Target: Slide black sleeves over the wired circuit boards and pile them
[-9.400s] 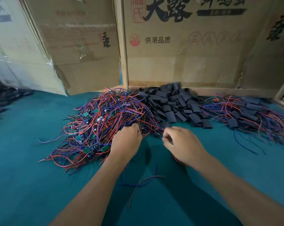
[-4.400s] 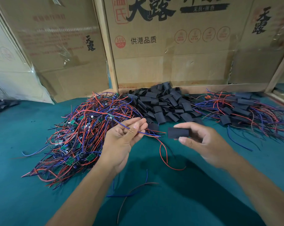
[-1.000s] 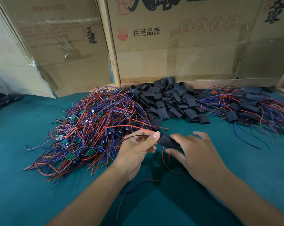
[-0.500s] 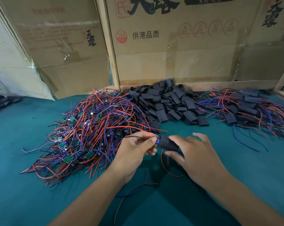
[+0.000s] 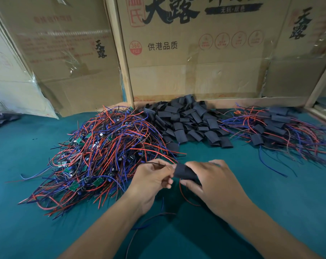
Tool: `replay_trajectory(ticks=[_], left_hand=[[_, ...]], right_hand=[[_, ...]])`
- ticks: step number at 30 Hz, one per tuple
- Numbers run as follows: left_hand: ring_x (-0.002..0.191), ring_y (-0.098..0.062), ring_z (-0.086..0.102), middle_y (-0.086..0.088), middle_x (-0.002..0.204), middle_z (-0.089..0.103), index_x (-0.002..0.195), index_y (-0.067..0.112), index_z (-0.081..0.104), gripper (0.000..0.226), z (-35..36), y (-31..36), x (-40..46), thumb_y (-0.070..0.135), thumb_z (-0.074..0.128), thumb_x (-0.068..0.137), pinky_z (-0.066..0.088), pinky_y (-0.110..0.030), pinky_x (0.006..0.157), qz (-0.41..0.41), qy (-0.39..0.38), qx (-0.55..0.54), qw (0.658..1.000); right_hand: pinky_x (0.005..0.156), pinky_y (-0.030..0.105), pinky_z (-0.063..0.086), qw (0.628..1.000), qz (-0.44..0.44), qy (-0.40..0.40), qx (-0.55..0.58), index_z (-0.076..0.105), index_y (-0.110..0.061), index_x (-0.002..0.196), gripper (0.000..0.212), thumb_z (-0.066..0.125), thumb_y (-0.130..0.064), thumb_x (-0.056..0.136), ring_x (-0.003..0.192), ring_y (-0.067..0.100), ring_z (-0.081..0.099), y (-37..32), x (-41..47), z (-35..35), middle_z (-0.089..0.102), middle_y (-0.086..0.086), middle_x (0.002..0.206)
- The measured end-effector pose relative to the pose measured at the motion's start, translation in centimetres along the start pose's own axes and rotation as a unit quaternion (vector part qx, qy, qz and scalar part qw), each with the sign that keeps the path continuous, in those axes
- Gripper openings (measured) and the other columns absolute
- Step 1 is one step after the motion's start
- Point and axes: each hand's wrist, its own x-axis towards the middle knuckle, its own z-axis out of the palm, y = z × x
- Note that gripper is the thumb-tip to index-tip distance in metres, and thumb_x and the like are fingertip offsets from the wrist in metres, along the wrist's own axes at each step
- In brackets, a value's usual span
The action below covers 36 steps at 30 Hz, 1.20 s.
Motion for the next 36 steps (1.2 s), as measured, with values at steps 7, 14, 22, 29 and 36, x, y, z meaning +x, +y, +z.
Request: replay_trajectory(ticks=[7, 14, 22, 29, 36], left_hand=[[0.047, -0.015, 0.039, -0.005, 0.056, 0.044, 0.072, 0.007, 0.055, 0.024, -0.2, 0.0, -0.1, -0.006, 0.06, 0.092, 0.036, -0.023, 0.047, -0.048, -0.031, -0.006, 0.998], [0.05, -0.013, 0.054, -0.006, 0.064, 0.055, 0.079, 0.007, 0.058, 0.013, -0.6, 0.2, -0.1, 0.004, 0.065, 0.09, 0.047, -0.022, 0.049, -0.066, -0.074, 0.005, 0.995], [0.054, -0.017, 0.059, -0.01, 0.066, 0.059, 0.076, 0.007, 0.062, 0.014, -0.5, 0.0, -0.3, 0.003, 0.067, 0.088, 0.052, -0.024, 0.054, -0.049, -0.085, 0.005, 0.995], [0.054, -0.017, 0.055, -0.011, 0.068, 0.059, 0.09, -0.004, 0.064, 0.011, -0.4, -0.4, -0.5, 0.002, 0.07, 0.085, 0.046, -0.023, 0.05, 0.001, -0.12, 0.039, 0.992], [0.062, -0.016, 0.055, -0.004, 0.08, 0.066, 0.097, 0.018, 0.069, 0.011, -3.2, 0.4, -1.6, 0.01, 0.072, 0.09, 0.048, -0.029, 0.058, 0.168, -0.048, 0.309, 0.935]], right_hand=[[0.076, 0.032, 0.044, 0.98, 0.032, 0.008, 0.197, 0.057, -0.029, 0.104, 0.028, 0.062, -0.051, 0.088, 0.087, 0.015, 0.056, -0.2, -0.5, -0.1, 0.063, -0.012, 0.094], [0.067, 0.027, 0.046, 0.929, 0.036, -0.043, 0.366, 0.063, -0.033, 0.093, 0.022, 0.055, -0.053, 0.089, 0.073, 0.007, 0.058, 0.7, -0.1, -0.1, 0.066, -0.01, 0.082], [0.058, 0.029, 0.042, 0.862, 0.1, -0.096, 0.487, 0.067, -0.033, 0.094, 0.016, 0.052, -0.034, 0.1, 0.056, 0.009, 0.049, 1.1, 0.1, 0.4, 0.054, -0.008, 0.061], [0.058, 0.026, 0.047, 0.818, 0.127, -0.145, 0.541, 0.069, -0.019, 0.096, 0.014, 0.055, -0.023, 0.098, 0.063, 0.015, 0.058, 1.2, 0.0, -0.1, 0.065, 0.001, 0.069], [0.055, 0.023, 0.052, 0.823, 0.205, -0.016, 0.53, 0.068, -0.007, 0.1, 0.009, 0.059, -0.009, 0.097, 0.064, 0.012, 0.065, 7.4, 1.6, -3.5, 0.072, 0.006, 0.079]])
